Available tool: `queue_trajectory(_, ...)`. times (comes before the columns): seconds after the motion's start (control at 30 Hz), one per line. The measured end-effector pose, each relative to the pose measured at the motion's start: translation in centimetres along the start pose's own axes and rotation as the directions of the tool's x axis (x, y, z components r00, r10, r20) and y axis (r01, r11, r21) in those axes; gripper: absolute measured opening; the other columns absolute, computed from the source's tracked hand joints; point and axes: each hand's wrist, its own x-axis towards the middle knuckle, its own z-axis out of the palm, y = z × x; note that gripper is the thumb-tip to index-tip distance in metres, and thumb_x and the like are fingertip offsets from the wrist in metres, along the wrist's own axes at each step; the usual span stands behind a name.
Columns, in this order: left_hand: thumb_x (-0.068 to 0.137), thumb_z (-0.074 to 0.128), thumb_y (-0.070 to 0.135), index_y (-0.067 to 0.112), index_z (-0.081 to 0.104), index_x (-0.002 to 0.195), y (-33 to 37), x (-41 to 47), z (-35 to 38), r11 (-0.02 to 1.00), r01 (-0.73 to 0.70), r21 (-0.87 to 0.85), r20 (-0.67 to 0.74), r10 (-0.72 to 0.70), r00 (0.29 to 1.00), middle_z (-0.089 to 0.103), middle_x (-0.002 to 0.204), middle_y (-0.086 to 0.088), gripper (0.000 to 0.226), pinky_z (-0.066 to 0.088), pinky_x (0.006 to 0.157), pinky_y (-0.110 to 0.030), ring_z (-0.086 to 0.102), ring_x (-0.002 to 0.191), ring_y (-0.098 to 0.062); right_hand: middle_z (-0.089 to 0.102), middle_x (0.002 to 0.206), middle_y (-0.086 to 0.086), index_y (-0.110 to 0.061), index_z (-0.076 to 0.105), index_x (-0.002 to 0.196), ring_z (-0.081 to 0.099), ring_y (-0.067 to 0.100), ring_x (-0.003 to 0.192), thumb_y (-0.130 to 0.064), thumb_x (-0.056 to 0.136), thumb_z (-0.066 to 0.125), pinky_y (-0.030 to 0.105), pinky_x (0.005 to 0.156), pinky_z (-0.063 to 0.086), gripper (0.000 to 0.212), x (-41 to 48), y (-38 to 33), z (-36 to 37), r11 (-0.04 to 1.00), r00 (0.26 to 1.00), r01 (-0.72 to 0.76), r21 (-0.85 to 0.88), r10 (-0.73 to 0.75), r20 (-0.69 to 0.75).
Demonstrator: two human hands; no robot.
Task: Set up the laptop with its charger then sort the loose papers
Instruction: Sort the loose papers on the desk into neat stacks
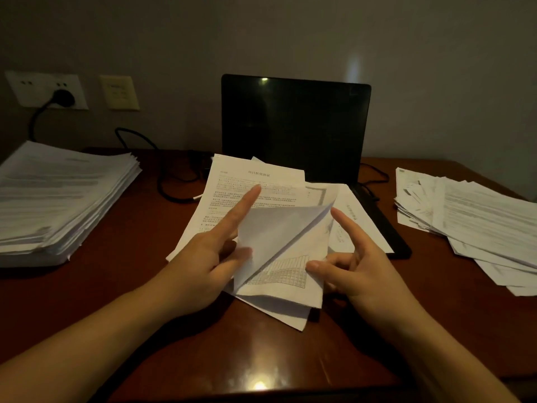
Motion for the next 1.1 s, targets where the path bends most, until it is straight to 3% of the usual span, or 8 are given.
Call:
queue_trajectory(0.17,0.099,0.060,0.025,0.054,0.047,0.136,-0.6,-0.2,0.2,0.998,-0.067,0.018,0.132,0.064,0.989,0.040,0.127,0.051,0.048,0.039,0.091,-0.001,0.036,0.122,0.024,0.076,0.082,0.005,-0.049,0.020,0.153,0.076,0.013,0.080,-0.018,0.083,0.077,0.028,0.060,0.060,0.095,0.6,0.3,1.2,0.997,0.995,0.052,-0.052,-0.056,-0.084)
queue_trajectory(0.27,0.079,0.076,0.040,0.050,0.043,0.134,-0.5,-0.3,0.2,0.999,-0.037,0.015,0.150,0.034,0.988,0.035,0.121,0.059,0.065,0.039,0.089,0.001,0.029,0.122,0.030,0.076,0.082,0.004,-0.048,0.019,0.153,0.076,0.012,0.080,-0.020,0.082,0.078,0.031,0.060,0.062,0.096,0.9,0.6,1.8,0.995,0.991,0.056,-0.077,-0.065,-0.117)
queue_trajectory(0.4,0.095,0.059,0.041,0.066,0.034,0.138,-0.2,-0.1,0.0,0.999,-0.019,-0.037,0.076,0.022,0.997,0.038,0.125,0.056,0.055,0.045,0.093,-0.007,0.042,0.121,0.023,0.075,0.080,0.007,-0.053,0.016,0.151,0.074,0.014,0.074,-0.021,0.085,0.076,0.027,0.062,0.057,0.094,0.6,0.6,1.1,0.996,0.995,0.060,-0.073,-0.066,-0.077)
queue_trajectory(0.5,0.101,0.050,0.027,0.082,0.009,0.132,0.3,-0.2,-0.1,1.000,-0.007,-0.004,-0.017,0.007,1.000,0.043,0.116,0.053,0.075,0.051,0.072,-0.012,0.059,0.090,0.010,0.077,0.083,0.003,-0.056,0.015,0.148,0.075,0.015,0.083,-0.016,0.088,0.072,0.023,0.063,0.058,0.092,0.2,0.0,0.1,0.999,0.999,0.026,-0.028,-0.027,-0.019)
queue_trajectory(0.67,0.099,0.061,0.028,0.053,0.054,0.134,-0.3,-0.2,0.0,0.998,-0.055,0.024,0.132,0.051,0.990,0.045,0.130,0.043,0.044,0.042,0.096,-0.006,0.039,0.125,0.019,0.073,0.075,0.009,-0.049,0.019,0.153,0.073,0.012,0.070,-0.018,0.084,0.077,0.020,0.056,0.054,0.095,0.2,0.2,0.8,0.995,0.994,0.058,-0.082,-0.066,-0.091)
queue_trajectory(0.77,0.076,0.078,0.047,0.052,0.051,0.130,-0.7,-0.3,0.0,0.998,-0.051,0.039,0.129,0.046,0.991,0.051,0.129,0.039,0.061,0.037,0.095,-0.002,0.038,0.124,0.022,0.073,0.076,0.007,-0.049,0.019,0.153,0.074,0.012,0.073,-0.020,0.083,0.078,0.029,0.059,0.061,0.096,0.7,0.5,1.4,0.992,0.987,0.073,-0.104,-0.086,-0.132)
queue_trajectory(0.87,0.084,0.067,0.043,0.050,0.054,0.131,-0.8,-0.1,0.1,1.000,-0.026,0.008,0.099,0.025,0.995,0.050,0.131,0.034,0.049,0.042,0.096,-0.005,0.038,0.123,0.022,0.073,0.080,0.010,-0.053,0.017,0.152,0.075,0.022,0.079,-0.025,0.084,0.078,0.047,0.068,0.063,0.095,0.7,0.8,1.4,0.989,0.987,0.067,-0.128,-0.085,-0.139)
queue_trajectory(1.1,0.094,0.057,0.024,0.080,0.014,0.135,0.5,-0.1,-0.3,0.969,0.031,-0.243,0.002,-0.031,1.000,0.050,0.129,0.044,0.082,0.056,0.091,-0.033,0.052,0.128,0.003,0.061,0.082,0.007,-0.042,0.038,0.142,0.061,0.005,0.067,-0.020,0.084,0.079,0.014,0.058,0.053,0.075,0.4,1.8,0.9,0.957,0.930,0.144,-0.252,-0.218,-0.296)
